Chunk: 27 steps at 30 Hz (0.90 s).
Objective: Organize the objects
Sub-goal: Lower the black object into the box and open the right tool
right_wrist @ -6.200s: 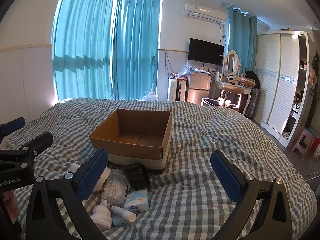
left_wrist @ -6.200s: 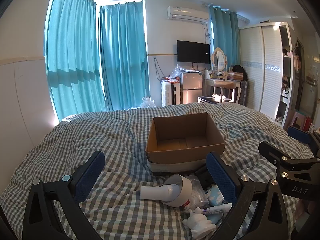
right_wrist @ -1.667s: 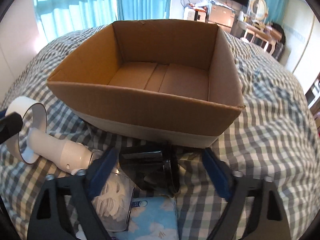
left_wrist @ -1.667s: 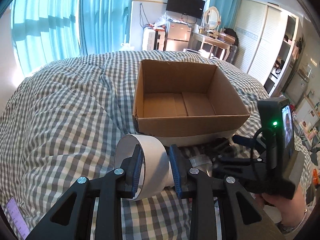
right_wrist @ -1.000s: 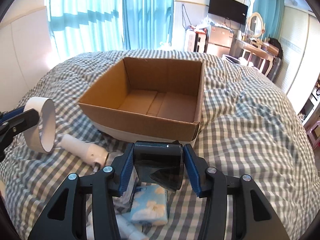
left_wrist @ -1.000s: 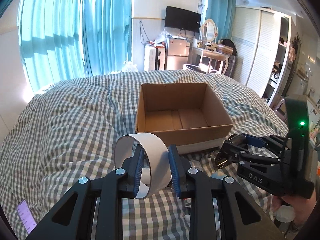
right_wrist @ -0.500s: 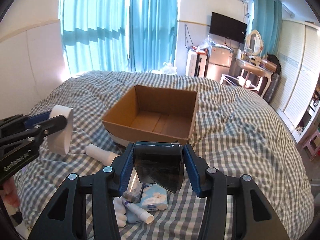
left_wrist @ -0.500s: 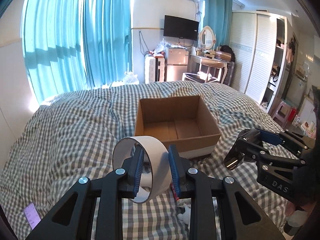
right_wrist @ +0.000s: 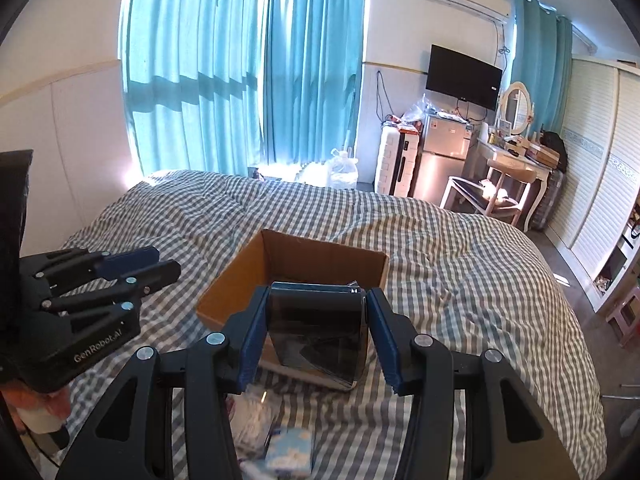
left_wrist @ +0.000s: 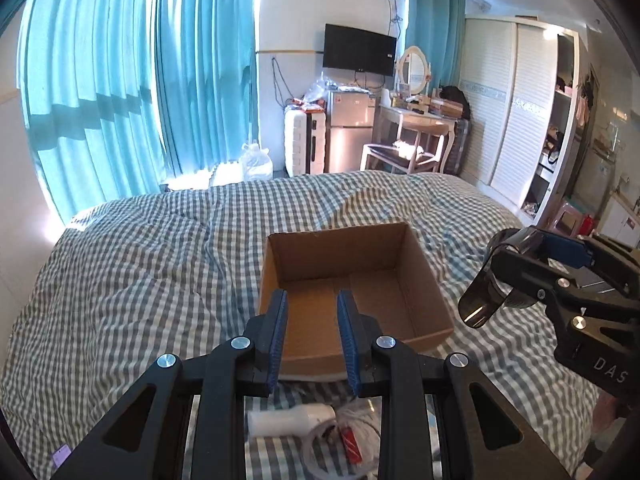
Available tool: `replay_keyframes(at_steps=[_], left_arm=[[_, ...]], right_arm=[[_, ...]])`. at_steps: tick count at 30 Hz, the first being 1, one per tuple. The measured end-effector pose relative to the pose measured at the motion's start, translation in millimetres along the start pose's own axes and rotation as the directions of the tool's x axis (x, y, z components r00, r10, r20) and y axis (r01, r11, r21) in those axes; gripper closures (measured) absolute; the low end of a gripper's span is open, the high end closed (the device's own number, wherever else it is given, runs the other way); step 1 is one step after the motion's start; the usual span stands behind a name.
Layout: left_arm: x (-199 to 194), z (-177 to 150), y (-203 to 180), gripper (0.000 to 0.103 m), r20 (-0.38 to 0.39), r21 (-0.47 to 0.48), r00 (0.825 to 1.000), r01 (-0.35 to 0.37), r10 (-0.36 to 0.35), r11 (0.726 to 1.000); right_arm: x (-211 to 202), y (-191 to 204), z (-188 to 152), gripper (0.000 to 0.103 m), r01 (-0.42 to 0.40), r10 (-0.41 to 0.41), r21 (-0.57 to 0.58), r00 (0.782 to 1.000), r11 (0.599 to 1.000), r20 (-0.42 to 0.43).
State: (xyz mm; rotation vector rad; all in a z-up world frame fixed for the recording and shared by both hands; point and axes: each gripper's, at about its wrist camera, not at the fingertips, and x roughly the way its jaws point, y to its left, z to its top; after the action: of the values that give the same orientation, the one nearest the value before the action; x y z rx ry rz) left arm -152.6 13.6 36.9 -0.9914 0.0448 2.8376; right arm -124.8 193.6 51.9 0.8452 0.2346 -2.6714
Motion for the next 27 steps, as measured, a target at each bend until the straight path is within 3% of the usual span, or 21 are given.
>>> replay_keyframes(at_steps=[6,15,23,27], left_arm=[[53,16,8,0.077,-0.052,-0.033,0.999,-0.003,0.001,0.999],[136,24,5,0.077,-0.115,0.002,0.993,0.015,-0.015,1.0],[181,19,7,0.077,-0.156,0.023,0.987,0.052,-0.047,0.998],[188,16,8,0.074,-0.162,0.009,0.985,0.054,-0.052,0.999]], right_arm=[[62,-14,22,0.055,-0.018,0.02,0.037,0.998,0.999,-0.06],[165,-30,33,0.055,-0.058,0.076,0.105,0.981,0.993,-0.179],[210,-23,33,0.054,-0.061,0.074,0.072,0.976,0.996,-0.203],[207,-27,33,0.033,-0.057,0.072,0.088,0.982,0.995,-0.176]])
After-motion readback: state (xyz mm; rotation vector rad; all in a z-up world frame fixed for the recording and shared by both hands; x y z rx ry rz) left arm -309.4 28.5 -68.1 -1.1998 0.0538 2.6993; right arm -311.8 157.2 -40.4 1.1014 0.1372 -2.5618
